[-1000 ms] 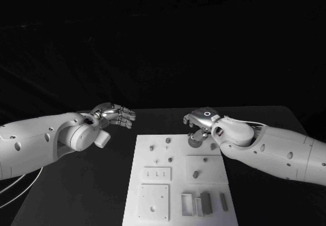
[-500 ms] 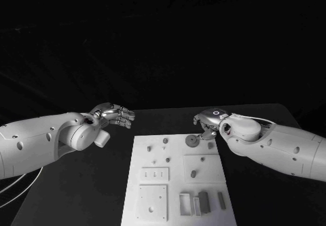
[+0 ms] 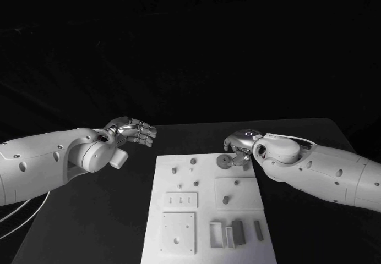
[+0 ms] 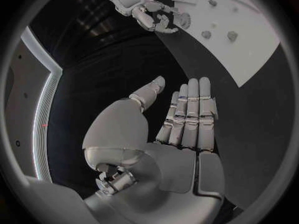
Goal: Assemble the parts on the task board
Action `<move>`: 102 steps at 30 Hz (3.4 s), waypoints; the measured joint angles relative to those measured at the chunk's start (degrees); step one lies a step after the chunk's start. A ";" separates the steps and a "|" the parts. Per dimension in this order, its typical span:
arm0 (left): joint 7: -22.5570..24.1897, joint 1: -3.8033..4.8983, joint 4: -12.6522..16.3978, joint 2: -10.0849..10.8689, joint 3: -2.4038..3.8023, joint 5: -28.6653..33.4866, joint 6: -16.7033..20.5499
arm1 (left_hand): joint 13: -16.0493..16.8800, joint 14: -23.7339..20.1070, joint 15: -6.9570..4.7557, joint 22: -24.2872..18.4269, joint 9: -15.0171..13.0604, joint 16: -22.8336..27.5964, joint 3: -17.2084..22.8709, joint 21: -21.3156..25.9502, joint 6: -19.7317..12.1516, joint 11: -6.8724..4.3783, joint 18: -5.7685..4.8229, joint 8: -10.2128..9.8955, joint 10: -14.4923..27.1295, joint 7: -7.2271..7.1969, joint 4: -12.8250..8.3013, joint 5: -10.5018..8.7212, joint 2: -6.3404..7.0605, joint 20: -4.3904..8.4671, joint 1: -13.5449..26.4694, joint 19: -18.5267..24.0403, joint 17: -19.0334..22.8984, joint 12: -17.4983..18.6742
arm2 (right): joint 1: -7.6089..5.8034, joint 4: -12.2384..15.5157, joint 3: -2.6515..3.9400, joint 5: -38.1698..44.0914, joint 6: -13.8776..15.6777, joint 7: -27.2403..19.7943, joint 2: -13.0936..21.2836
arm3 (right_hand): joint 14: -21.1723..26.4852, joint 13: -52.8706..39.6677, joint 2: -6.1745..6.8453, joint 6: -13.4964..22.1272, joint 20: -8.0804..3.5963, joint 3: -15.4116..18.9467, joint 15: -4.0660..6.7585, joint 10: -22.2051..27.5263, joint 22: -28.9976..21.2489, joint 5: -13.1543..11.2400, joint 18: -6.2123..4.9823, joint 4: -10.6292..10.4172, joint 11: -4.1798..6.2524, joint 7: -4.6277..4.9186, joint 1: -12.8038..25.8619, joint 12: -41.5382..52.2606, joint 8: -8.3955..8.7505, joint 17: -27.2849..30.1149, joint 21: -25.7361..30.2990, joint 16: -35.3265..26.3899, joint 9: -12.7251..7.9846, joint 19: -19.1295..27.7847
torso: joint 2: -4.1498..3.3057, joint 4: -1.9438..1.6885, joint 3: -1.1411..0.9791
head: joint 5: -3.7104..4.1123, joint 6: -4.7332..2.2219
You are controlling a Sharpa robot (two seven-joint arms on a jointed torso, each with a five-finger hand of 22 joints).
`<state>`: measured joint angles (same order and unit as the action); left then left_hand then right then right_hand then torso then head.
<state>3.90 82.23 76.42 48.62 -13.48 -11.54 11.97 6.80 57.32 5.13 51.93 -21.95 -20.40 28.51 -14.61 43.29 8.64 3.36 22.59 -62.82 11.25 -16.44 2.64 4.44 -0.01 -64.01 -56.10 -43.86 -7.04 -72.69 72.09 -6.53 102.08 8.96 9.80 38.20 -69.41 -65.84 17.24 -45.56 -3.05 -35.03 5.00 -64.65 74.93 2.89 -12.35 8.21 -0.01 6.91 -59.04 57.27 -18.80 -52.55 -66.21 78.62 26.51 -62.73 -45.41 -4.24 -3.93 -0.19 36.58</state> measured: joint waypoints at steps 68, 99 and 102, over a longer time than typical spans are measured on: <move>-0.12 0.00 -0.07 0.01 0.00 -0.52 -0.28 | 0.07 0.20 0.20 0.12 0.00 0.43 0.00 0.00 0.00 -0.06 -0.02 0.00 -0.36 0.00 0.00 0.00 0.00 0.00 0.00 0.00 -0.25 0.21 | 2.11 -0.82 -0.11 2.81 1.99 -2.78 -2.06 | -0.08 1.93 -13.36 -5.06 -0.72 -1.44 0.51 0.97 0.00 0.01 1.28 7.79 -0.21 -1.17 -1.77 4.23 -2.07 -2.53 -4.34 1.24 -1.23 1.53 | 0.07 0.07 0.05 | -0.40 1.05; -0.13 0.00 0.32 0.24 0.00 -0.64 -0.22 | 0.11 0.20 0.20 0.15 0.00 0.43 0.00 0.00 0.00 -0.06 0.47 -0.23 -0.35 0.00 0.00 0.00 0.00 0.00 0.00 0.00 -0.35 0.41 | 1.99 10.20 1.67 10.94 5.09 2.17 -4.47 | -0.52 2.78 -12.47 -5.07 -0.73 -1.18 0.52 0.72 0.00 -0.01 1.28 8.03 0.01 -1.17 -2.13 4.43 -1.58 -2.57 -4.78 1.24 -1.21 1.32 | 0.09 0.00 0.17 | -0.86 0.73; -0.13 0.00 0.32 0.19 0.00 -0.66 -0.21 | 0.10 0.20 0.20 0.15 0.00 0.43 0.16 0.00 0.00 -0.06 0.42 -0.23 -0.35 0.00 0.16 0.00 0.00 0.00 0.00 0.00 -0.35 0.41 | 2.23 9.35 1.49 11.62 5.29 2.18 -6.11 | -0.62 2.83 -12.47 -5.07 -0.73 -1.12 0.62 0.62 0.00 -0.01 1.28 8.09 0.09 -1.17 -2.12 4.43 -1.58 -2.57 -4.78 1.24 -1.20 1.31 | 0.07 0.00 0.17 | -1.00 0.69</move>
<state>3.77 82.24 76.74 48.82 -13.47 -12.19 11.76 6.90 57.53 5.33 52.07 -21.95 -19.97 28.66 -14.61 43.29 8.58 3.79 22.36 -63.17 11.25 -16.29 2.64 4.44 -0.02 -64.01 -56.10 -44.21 -6.63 -70.45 81.44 -5.05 113.70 14.25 11.99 32.08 -70.03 -63.00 4.77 -50.62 -3.78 -36.14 5.62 -64.03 74.93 2.88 -11.07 16.30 0.09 5.74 -61.17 61.69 -20.38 -55.12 -70.99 79.87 25.30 -61.42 -45.34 -4.24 -3.76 -1.19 37.27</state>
